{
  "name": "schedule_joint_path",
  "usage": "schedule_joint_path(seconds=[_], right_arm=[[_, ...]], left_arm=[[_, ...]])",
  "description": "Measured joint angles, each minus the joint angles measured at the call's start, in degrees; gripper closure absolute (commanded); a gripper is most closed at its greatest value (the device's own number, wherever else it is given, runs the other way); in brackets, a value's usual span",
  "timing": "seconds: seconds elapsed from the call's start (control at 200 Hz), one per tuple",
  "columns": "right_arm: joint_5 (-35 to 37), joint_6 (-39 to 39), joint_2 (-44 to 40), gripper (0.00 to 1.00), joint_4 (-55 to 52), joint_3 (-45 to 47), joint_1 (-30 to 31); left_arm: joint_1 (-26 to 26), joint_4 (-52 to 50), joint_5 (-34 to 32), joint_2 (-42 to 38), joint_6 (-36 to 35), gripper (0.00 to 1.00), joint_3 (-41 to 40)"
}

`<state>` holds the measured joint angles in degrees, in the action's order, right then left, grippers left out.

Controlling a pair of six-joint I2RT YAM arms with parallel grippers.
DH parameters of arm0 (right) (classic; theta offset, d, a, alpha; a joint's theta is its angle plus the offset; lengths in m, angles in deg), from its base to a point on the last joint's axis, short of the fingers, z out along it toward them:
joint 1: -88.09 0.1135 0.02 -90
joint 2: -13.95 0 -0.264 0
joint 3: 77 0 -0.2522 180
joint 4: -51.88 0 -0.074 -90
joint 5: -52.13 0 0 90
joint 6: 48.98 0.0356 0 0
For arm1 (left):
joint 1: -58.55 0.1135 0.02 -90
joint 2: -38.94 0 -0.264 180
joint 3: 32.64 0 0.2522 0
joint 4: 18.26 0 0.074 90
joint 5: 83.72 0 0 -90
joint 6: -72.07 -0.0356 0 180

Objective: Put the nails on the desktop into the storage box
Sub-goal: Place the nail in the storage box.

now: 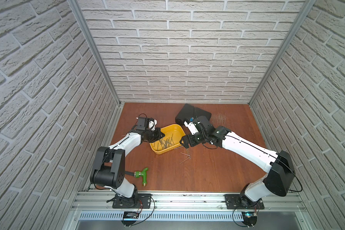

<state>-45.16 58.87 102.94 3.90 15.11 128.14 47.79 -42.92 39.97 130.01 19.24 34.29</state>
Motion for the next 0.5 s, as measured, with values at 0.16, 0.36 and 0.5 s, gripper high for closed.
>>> schedule_joint_path(seconds=[0.16,0.36,0.5], right_arm=[[0.5,-3.6,0.1,0.14,-3.1,1.0,0.9],[3.2,-6.3,2.6,0.29,-5.3,4.4,2.7],[4.5,-7.1,5.5,0.36,-5.0,8.0,3.6]], left_arm=[[0.0,-0.9,-0.7,4.6,-2.8,1.0,2.7],[0.0,-1.7,-1.6,8.6,-4.8,1.0,4.9],[-0.2,-3.0,-2.2,9.5,-5.5,0.9,4.9]])
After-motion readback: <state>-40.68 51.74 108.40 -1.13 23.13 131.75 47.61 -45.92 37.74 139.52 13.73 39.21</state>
